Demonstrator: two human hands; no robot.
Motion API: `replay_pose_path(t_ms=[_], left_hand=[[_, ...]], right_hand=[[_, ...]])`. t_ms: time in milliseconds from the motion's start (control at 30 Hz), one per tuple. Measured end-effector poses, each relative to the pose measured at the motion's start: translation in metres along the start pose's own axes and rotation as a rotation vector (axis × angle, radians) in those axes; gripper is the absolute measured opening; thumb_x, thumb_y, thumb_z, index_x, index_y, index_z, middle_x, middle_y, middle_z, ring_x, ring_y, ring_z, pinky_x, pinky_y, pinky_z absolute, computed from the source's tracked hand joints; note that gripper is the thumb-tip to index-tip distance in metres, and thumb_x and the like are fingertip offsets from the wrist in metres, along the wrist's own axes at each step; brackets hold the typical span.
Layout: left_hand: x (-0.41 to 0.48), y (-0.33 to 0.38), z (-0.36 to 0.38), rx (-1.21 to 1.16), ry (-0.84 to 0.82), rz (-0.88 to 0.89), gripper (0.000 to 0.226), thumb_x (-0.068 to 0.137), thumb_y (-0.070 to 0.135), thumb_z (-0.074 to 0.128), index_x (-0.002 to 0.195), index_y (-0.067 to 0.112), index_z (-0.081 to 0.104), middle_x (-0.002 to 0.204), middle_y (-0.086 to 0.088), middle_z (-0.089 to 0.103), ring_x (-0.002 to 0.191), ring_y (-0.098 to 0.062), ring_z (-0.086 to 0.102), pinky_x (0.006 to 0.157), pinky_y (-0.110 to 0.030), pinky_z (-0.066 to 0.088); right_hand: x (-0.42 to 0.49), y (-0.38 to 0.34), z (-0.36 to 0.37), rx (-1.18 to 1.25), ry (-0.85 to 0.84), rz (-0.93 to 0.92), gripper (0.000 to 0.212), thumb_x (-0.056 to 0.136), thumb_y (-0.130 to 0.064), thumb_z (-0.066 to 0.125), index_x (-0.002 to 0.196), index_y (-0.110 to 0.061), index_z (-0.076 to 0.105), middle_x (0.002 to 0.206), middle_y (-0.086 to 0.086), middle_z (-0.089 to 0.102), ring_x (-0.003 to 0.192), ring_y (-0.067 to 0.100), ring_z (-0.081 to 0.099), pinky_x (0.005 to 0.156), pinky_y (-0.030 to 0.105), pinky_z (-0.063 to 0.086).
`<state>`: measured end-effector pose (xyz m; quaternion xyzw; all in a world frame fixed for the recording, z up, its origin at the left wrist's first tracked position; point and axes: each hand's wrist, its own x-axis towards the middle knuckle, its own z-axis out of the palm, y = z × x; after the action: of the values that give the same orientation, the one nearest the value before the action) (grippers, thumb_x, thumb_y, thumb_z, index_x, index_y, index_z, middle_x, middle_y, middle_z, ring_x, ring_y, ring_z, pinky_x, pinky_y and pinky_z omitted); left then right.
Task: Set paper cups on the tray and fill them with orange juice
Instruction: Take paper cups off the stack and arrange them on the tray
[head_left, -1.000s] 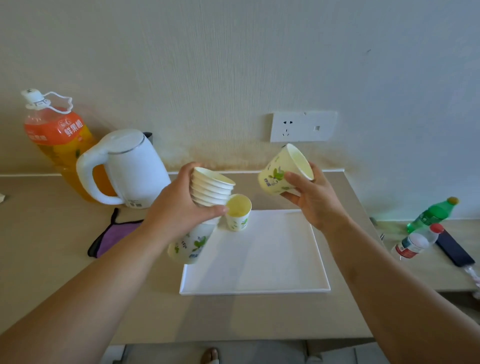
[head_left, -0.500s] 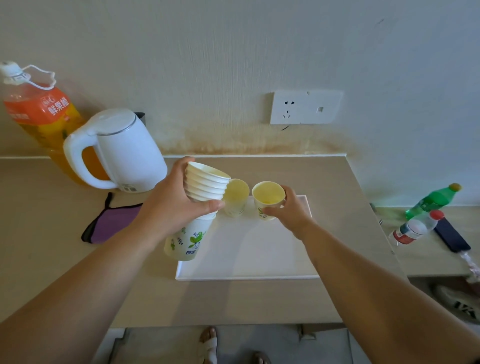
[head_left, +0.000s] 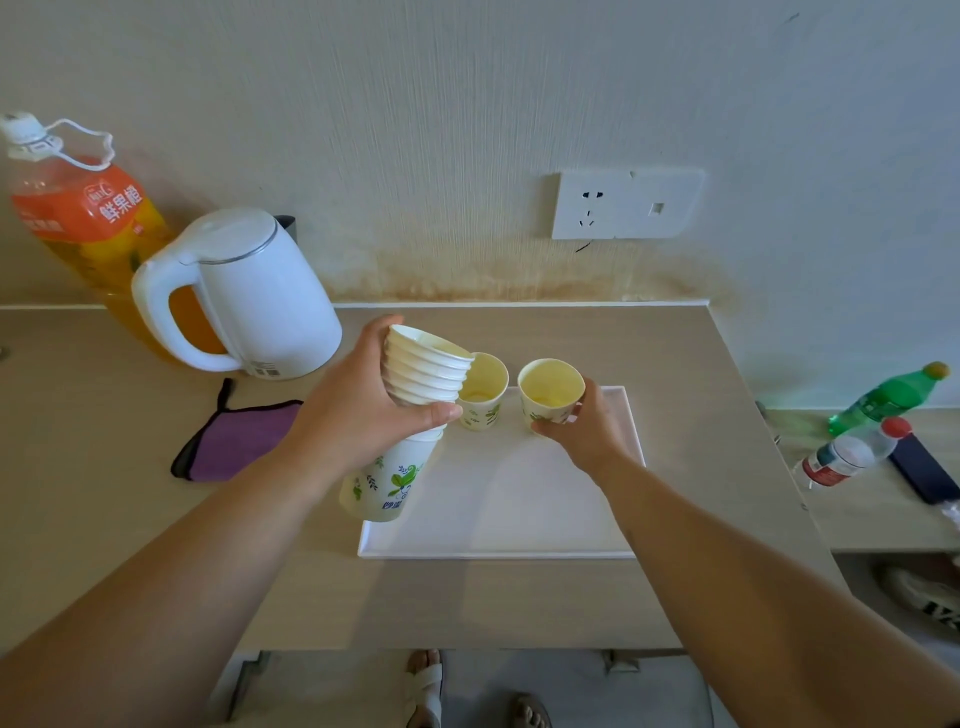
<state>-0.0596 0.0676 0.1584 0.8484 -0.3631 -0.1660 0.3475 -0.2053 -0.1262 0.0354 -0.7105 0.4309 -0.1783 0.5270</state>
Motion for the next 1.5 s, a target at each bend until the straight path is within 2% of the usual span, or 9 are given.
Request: replay_pose_path(t_ms=[333,467,633,867,1000,1100,1233,1367,1500], left_hand=[[0.002,-0.007,0.000,0.001,-0.003,-0.021,0.099,0.060,0.046,0.085,0.141,0.034,0.030,0.122,0.013,0.050,0.110,-0.011,0.051,0.089,-0.031,0.043],[0.001,-0.007,0.002,0.002,-0.013,-0.026,0.099,0.061,0.046,0.085,0.141,0.035,0.028,0.122,0.014,0.049,0.111,-0.011,0.051,0.092,-0.034,0.044],[-0.001,-0.003,0.003,0.013,-0.013,-0.032,0.098,0.063,0.044,0.084,0.142,0.035,0.027,0.121,0.015,0.048,0.108,-0.009,0.049,0.090,-0.031,0.042],[-0.001,0.002,0.007,0.036,-0.023,-0.031,0.100,0.063,0.045,0.084,0.144,0.035,0.026,0.121,0.017,0.047,0.110,-0.010,0.049,0.093,-0.033,0.043],[0.001,0.009,0.010,0.043,-0.035,-0.019,0.105,0.060,0.050,0.086,0.144,0.035,0.026,0.126,0.014,0.051,0.116,-0.014,0.052,0.097,-0.038,0.044],[0.005,0.023,0.012,0.067,-0.023,0.032,0.101,0.061,0.046,0.085,0.143,0.032,0.028,0.121,0.014,0.054,0.110,-0.012,0.053,0.090,-0.031,0.045],[0.010,0.049,0.012,0.072,0.017,0.094,0.087,0.063,0.042,0.083,0.136,0.033,0.035,0.099,0.022,0.056,0.096,-0.008,0.058,0.079,-0.027,0.045],[0.011,0.059,0.009,0.116,0.064,0.156,0.086,0.060,0.042,0.084,0.132,0.029,0.041,0.105,0.018,0.054,0.093,-0.008,0.055,0.074,-0.026,0.040],[0.010,0.062,0.008,0.167,0.077,0.169,0.086,0.058,0.046,0.084,0.131,0.029,0.041,0.107,0.014,0.056,0.097,-0.013,0.057,0.073,-0.026,0.039]], right_hand=[[0.009,0.003,0.009,0.086,-0.056,0.035,0.062,0.077,-0.006,0.076,0.131,-0.008,0.044,0.122,0.008,0.057,0.116,0.022,0.053,0.080,0.021,0.040],[0.007,0.001,0.006,0.021,-0.018,0.012,0.056,0.079,-0.009,0.075,0.128,-0.005,0.048,0.119,0.008,0.059,0.112,0.021,0.055,0.062,-0.002,0.038],[0.007,-0.003,0.002,-0.010,0.001,-0.004,0.057,0.078,-0.011,0.077,0.128,-0.005,0.051,0.117,0.008,0.061,0.110,0.021,0.056,0.058,-0.005,0.036],[0.004,0.000,-0.008,-0.083,0.024,0.024,0.072,0.071,-0.005,0.078,0.135,-0.012,0.045,0.128,0.005,0.052,0.109,0.016,0.050,0.079,0.026,0.042],[-0.014,-0.022,-0.018,0.053,0.282,-0.161,0.041,0.080,-0.006,0.063,0.118,-0.017,0.051,0.116,0.000,0.050,0.106,0.017,0.051,0.087,0.029,0.045],[-0.031,-0.083,-0.026,0.264,0.083,-0.281,0.020,0.086,-0.019,0.063,0.105,-0.024,0.056,0.101,-0.001,0.057,0.085,0.006,0.056,0.070,0.008,0.043],[-0.045,-0.140,-0.027,0.075,-0.336,-0.483,0.012,0.085,-0.027,0.069,0.091,-0.035,0.062,0.120,-0.008,0.053,0.106,-0.001,0.053,0.085,0.013,0.044],[-0.048,-0.149,-0.029,0.136,-0.261,-0.509,0.019,0.086,-0.016,0.068,0.074,-0.030,0.063,0.110,-0.017,0.054,0.092,0.003,0.056,0.091,0.029,0.044],[-0.049,-0.149,-0.034,0.005,-0.272,-0.577,0.019,0.086,-0.016,0.067,0.074,-0.030,0.061,0.105,-0.019,0.053,0.089,-0.008,0.053,0.086,0.017,0.043]])
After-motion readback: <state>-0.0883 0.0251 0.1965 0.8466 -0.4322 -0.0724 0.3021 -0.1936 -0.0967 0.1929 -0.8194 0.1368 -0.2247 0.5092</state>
